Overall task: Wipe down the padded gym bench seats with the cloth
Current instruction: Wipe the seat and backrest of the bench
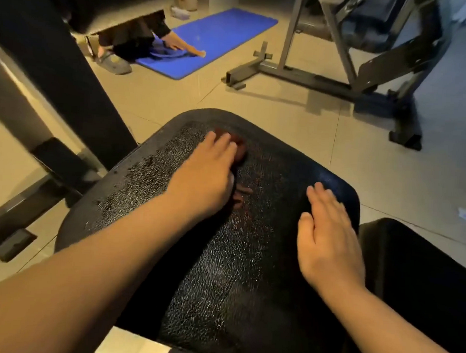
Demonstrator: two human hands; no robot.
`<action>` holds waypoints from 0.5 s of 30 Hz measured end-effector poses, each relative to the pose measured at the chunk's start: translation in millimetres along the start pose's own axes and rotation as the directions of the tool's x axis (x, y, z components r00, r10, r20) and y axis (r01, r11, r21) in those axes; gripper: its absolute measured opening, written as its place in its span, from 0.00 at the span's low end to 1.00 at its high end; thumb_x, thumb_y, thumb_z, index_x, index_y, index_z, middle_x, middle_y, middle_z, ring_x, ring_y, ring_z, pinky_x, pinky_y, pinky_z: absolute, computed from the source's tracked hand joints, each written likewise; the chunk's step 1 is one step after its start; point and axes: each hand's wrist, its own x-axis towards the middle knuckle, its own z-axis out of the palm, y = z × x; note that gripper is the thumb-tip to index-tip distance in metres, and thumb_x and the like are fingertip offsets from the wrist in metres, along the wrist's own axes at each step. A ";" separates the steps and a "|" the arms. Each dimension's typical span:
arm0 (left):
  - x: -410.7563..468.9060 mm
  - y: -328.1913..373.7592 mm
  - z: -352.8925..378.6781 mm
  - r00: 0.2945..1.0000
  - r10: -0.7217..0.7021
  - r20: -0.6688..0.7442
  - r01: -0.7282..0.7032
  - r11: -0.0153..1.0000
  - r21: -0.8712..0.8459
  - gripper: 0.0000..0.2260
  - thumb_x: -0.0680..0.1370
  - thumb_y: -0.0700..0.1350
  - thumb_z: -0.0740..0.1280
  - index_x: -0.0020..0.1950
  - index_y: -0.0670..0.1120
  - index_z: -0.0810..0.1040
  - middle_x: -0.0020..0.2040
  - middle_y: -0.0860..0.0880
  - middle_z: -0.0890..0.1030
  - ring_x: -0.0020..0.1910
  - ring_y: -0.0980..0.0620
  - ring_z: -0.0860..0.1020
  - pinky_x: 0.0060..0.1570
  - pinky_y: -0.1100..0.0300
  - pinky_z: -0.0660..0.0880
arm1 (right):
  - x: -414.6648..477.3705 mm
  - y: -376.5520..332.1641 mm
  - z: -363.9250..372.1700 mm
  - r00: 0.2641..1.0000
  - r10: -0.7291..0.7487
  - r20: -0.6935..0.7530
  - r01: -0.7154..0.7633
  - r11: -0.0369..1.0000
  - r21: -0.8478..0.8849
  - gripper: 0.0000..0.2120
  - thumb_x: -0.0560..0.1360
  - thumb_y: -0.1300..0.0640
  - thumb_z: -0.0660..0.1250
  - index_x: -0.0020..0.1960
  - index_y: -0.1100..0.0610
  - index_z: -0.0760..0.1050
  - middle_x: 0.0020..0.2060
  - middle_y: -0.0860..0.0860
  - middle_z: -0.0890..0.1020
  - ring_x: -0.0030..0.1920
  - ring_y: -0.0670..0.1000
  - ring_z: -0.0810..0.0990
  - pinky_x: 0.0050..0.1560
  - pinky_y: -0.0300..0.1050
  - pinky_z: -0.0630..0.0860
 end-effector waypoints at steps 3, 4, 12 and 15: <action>44.8 11.7 3.8 0.993 -0.111 0.038 0.109 0.992 0.066 0.28 0.80 0.48 0.61 0.78 0.39 0.60 0.79 0.41 0.59 0.78 0.39 0.54 0.76 0.46 0.52 | 0.1 0.3 -0.3 1.000 0.002 -0.010 -0.002 1.000 0.004 0.25 0.85 0.52 0.52 0.81 0.49 0.58 0.80 0.42 0.55 0.76 0.36 0.46 0.73 0.32 0.36; 54.0 23.4 5.2 0.996 -0.081 0.034 0.077 0.992 0.097 0.27 0.80 0.49 0.61 0.76 0.39 0.64 0.77 0.41 0.62 0.76 0.40 0.57 0.73 0.46 0.56 | -0.1 0.3 -0.5 1.000 0.004 -0.008 -0.004 1.000 0.008 0.25 0.85 0.52 0.52 0.81 0.49 0.58 0.80 0.42 0.55 0.75 0.35 0.46 0.73 0.33 0.37; -8.0 15.4 2.4 0.954 0.293 0.064 -0.294 0.956 0.008 0.28 0.79 0.45 0.51 0.81 0.44 0.57 0.81 0.46 0.55 0.80 0.44 0.50 0.76 0.56 0.40 | -2.8 -0.8 0.8 1.000 0.000 -0.017 0.001 0.999 0.042 0.25 0.84 0.50 0.51 0.81 0.48 0.59 0.80 0.41 0.56 0.75 0.34 0.46 0.78 0.39 0.42; 23.7 -24.7 -2.9 0.999 -0.004 0.037 0.003 1.000 0.031 0.27 0.80 0.45 0.53 0.80 0.41 0.57 0.81 0.43 0.55 0.80 0.40 0.50 0.78 0.48 0.46 | -1.9 -1.7 1.1 1.000 0.019 -0.002 -0.019 0.999 0.042 0.25 0.84 0.52 0.53 0.81 0.48 0.58 0.80 0.40 0.55 0.76 0.35 0.46 0.79 0.40 0.43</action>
